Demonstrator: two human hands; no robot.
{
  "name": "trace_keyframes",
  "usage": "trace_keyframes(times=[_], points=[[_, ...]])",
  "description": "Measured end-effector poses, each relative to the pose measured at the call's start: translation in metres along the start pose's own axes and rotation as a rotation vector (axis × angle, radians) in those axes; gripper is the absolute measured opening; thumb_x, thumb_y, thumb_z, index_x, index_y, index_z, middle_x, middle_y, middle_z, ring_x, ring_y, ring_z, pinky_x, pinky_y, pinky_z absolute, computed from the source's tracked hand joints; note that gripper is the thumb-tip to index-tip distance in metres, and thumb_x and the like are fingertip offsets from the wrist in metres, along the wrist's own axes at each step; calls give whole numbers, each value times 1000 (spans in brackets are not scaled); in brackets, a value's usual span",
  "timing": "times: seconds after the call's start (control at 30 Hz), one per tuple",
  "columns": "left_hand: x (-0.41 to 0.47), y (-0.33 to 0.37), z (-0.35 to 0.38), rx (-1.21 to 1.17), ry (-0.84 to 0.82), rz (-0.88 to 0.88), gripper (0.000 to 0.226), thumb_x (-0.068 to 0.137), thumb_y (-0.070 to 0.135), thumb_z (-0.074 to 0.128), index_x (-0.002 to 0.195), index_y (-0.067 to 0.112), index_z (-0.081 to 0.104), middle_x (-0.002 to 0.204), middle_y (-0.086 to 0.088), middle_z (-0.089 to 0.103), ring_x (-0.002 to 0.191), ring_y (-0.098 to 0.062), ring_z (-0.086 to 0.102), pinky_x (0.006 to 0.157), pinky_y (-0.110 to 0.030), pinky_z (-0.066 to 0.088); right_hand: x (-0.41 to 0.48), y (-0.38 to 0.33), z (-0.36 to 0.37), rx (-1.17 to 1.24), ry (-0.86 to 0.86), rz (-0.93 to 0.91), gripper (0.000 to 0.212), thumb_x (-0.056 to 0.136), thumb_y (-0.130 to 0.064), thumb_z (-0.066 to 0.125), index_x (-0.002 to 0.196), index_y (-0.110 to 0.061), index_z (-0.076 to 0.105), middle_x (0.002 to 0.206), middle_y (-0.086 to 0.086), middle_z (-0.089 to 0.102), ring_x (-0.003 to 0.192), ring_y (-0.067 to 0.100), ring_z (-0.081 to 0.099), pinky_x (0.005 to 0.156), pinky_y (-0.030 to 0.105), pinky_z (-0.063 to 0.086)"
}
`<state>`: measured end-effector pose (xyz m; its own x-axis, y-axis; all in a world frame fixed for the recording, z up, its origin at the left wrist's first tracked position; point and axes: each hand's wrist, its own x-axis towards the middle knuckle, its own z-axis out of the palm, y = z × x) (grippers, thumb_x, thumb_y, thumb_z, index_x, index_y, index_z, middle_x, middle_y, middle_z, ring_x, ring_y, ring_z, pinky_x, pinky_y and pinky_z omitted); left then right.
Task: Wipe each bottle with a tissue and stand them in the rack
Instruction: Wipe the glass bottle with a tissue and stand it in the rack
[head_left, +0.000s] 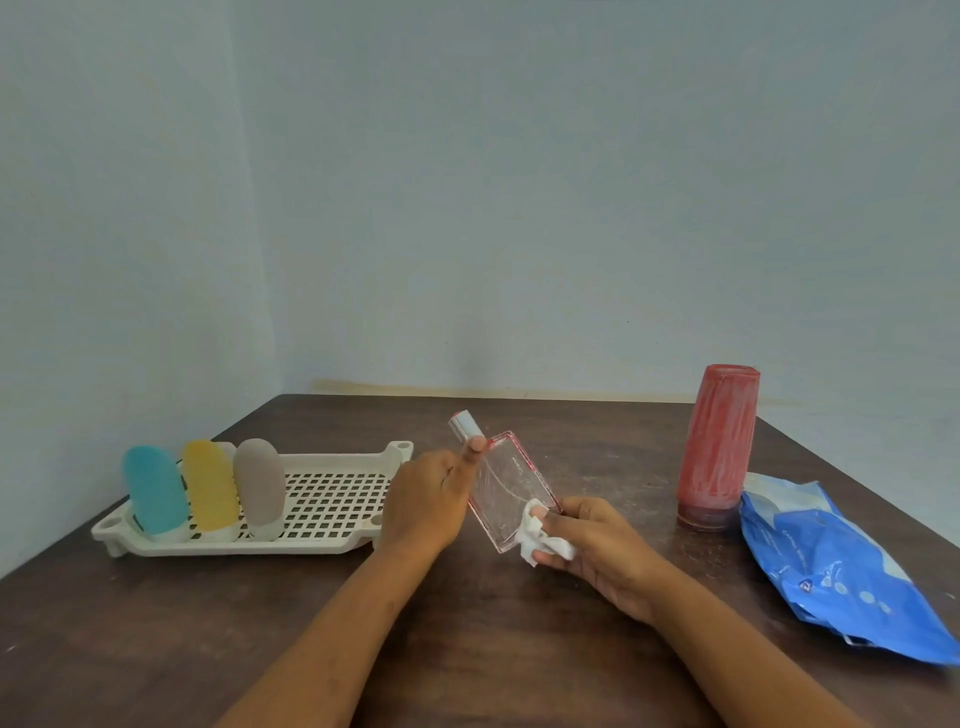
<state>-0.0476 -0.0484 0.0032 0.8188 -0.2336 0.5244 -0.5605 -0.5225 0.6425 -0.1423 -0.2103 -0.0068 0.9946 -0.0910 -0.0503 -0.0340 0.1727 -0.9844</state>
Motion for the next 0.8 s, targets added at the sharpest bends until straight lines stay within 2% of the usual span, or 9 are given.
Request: trace_keyframes(times=[0.07, 0.13, 0.2, 0.3, 0.37, 0.43, 0.5, 0.63, 0.8], points=[[1, 0, 1, -142, 46, 1, 114, 53, 101, -5, 60, 5, 55, 58, -9, 61, 59, -23, 62, 65, -37, 53, 0, -2, -3, 78, -15, 48, 18, 90, -5, 57, 101, 9, 61, 98, 18, 67, 84, 23, 69, 60, 21, 56], [2, 2, 3, -275, 108, 6, 101, 55, 101, 1, 53, 12, 48, 50, -2, 51, 49, -13, 52, 54, -26, 46, -3, -6, -4, 105, -54, 66, 16, 89, -2, 56, 100, 9, 62, 96, 19, 67, 81, 22, 69, 58, 21, 56], [0, 6, 3, -428, 140, -45, 104, 53, 103, 6, 60, 11, 55, 53, -2, 53, 52, -10, 54, 55, -22, 45, -7, -9, -3, 105, -105, 67, 12, 82, -1, 59, 88, 4, 68, 87, 17, 70, 76, 20, 69, 56, 21, 57], [-4, 14, 3, -788, 10, -242, 97, 62, 92, 9, 92, 22, 70, 84, -1, 73, 89, -16, 70, 79, -31, 57, -13, -11, 1, 90, -167, 76, 15, 83, 1, 57, 81, -1, 71, 85, 16, 70, 75, 19, 69, 57, 21, 57], [-7, 19, -1, -1074, -142, -312, 94, 66, 83, 12, 112, 25, 69, 108, -5, 73, 110, -24, 65, 98, -48, 49, -13, -11, 0, 86, -195, 106, 25, 88, 5, 52, 79, -2, 74, 87, 16, 70, 76, 18, 69, 58, 21, 57], [-8, 19, -4, -1264, -234, -331, 101, 66, 84, 14, 124, 19, 64, 119, -12, 68, 117, -30, 60, 101, -51, 44, -12, -8, 0, 92, -198, 153, 19, 88, 6, 52, 94, 3, 69, 96, 19, 66, 78, 19, 69, 56, 22, 57], [-7, 17, -2, -1362, -288, -339, 108, 63, 87, 15, 127, 15, 62, 121, -20, 65, 116, -33, 60, 98, -50, 45, -10, -6, 0, 103, -191, 192, 23, 86, 7, 54, 109, 8, 57, 102, 21, 62, 79, 20, 69, 54, 21, 56], [-8, 13, 3, -1442, -345, -394, 109, 62, 91, 17, 122, 15, 68, 121, -24, 64, 103, -35, 66, 88, -47, 51, -12, -8, 3, 37, -283, 210, 23, 89, 6, 51, 83, 1, 72, 84, 13, 69, 75, 16, 68, 57, 18, 56], [-10, 9, 7, -1437, -406, -440, 113, 62, 93, 13, 127, 16, 63, 125, -23, 62, 105, -36, 66, 89, -49, 50, -8, -9, 0, 12, -277, 221, 19, 89, 8, 51, 101, 3, 64, 94, 15, 69, 80, 19, 68, 60, 19, 57]])
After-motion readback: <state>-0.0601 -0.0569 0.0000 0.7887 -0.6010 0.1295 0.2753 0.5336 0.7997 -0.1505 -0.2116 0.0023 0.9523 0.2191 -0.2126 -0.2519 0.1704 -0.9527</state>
